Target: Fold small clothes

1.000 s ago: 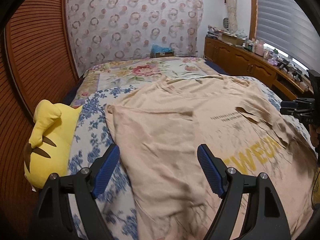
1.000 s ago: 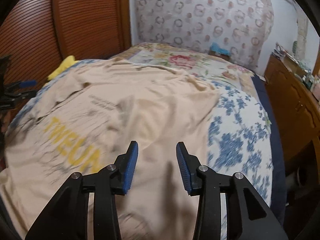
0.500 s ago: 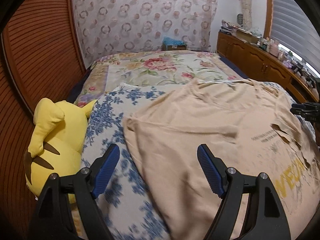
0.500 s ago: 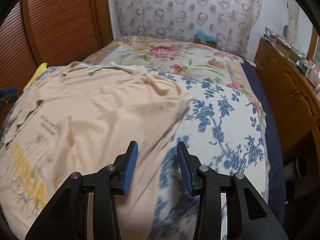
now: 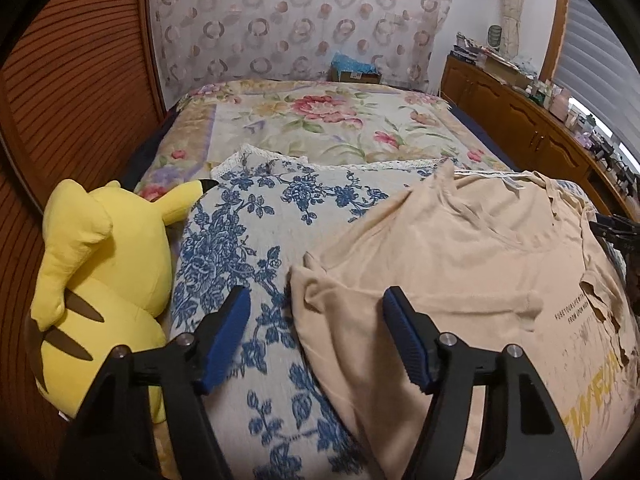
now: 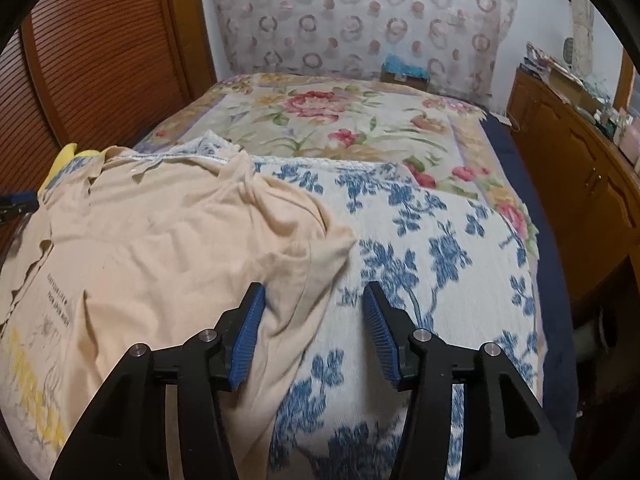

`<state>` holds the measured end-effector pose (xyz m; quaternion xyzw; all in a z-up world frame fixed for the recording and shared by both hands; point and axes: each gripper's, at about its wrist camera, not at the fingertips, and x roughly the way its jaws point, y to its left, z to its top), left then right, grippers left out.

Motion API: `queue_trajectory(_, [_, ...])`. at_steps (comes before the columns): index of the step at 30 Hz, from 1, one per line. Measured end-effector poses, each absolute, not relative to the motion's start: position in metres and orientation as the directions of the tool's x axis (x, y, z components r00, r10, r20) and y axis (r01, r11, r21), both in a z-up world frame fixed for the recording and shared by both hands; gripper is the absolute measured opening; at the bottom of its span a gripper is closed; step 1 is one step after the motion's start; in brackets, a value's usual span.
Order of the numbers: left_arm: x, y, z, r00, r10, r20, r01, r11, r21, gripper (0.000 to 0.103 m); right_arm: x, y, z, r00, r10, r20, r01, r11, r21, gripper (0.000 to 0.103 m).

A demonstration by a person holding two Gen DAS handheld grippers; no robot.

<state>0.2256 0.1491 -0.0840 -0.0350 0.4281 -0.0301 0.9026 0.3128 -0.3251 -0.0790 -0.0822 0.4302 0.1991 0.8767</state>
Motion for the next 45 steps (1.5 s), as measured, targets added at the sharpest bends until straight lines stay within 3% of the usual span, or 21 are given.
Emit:
queue_trajectory(7, [0.235, 0.153, -0.089, 0.621, -0.11, -0.776, 0.034, 0.993, -0.113, 0.056, 0.315, -0.321, -0.081, 0.551, 0.277, -0.787, -0.42, 0.907, 0.025, 0.054])
queue_trajectory(13, [0.237, 0.148, -0.088, 0.62, -0.131, -0.774, 0.058, 0.991, -0.122, 0.042, 0.323, -0.315, -0.08, 0.524, 0.279, -0.805, -0.457, 0.889, 0.01, 0.053])
queue_trajectory(16, [0.238, 0.145, -0.087, 0.618, -0.147, -0.772, 0.066, 0.989, -0.136, 0.028, 0.333, -0.312, -0.079, 0.498, 0.298, -0.815, -0.469, 0.882, 0.036, 0.043])
queue_trajectory(18, [0.237, 0.142, -0.085, 0.611, -0.152, -0.777, 0.069, 0.988, -0.139, 0.01, 0.335, -0.306, -0.079, 0.485, 0.323, -0.813, -0.494, 0.868, 0.049, 0.022])
queue_trajectory(19, [0.237, 0.141, -0.085, 0.604, -0.162, -0.78, 0.074, 0.986, -0.147, 0.006, 0.335, -0.303, -0.079, 0.475, 0.341, -0.811, -0.506, 0.86, 0.065, 0.017])
queue_trajectory(20, [0.235, 0.14, -0.084, 0.601, -0.166, -0.782, 0.072, 0.986, -0.153, 0.005, 0.334, -0.302, -0.078, 0.471, 0.348, -0.811, -0.513, 0.855, 0.069, 0.008])
queue_trajectory(21, [0.231, 0.139, -0.079, 0.613, -0.148, -0.776, 0.059, 0.988, -0.142, 0.004, 0.332, -0.299, -0.077, 0.468, 0.353, -0.81, -0.524, 0.849, 0.068, 0.007])
queue_trajectory(35, [0.109, 0.104, 0.007, 0.77, -0.245, -0.589, 0.179, 0.969, -0.169, 0.003, 0.215, -0.332, 0.029, 0.636, 0.482, -0.602, -0.536, 0.838, 0.104, 0.005])
queue_trajectory(45, [0.02, 0.107, 0.019, 0.812, -0.236, -0.534, 0.181, 0.971, -0.155, 0.003, 0.114, -0.353, 0.041, 0.648, 0.473, -0.597, -0.538, 0.839, 0.081, 0.005])
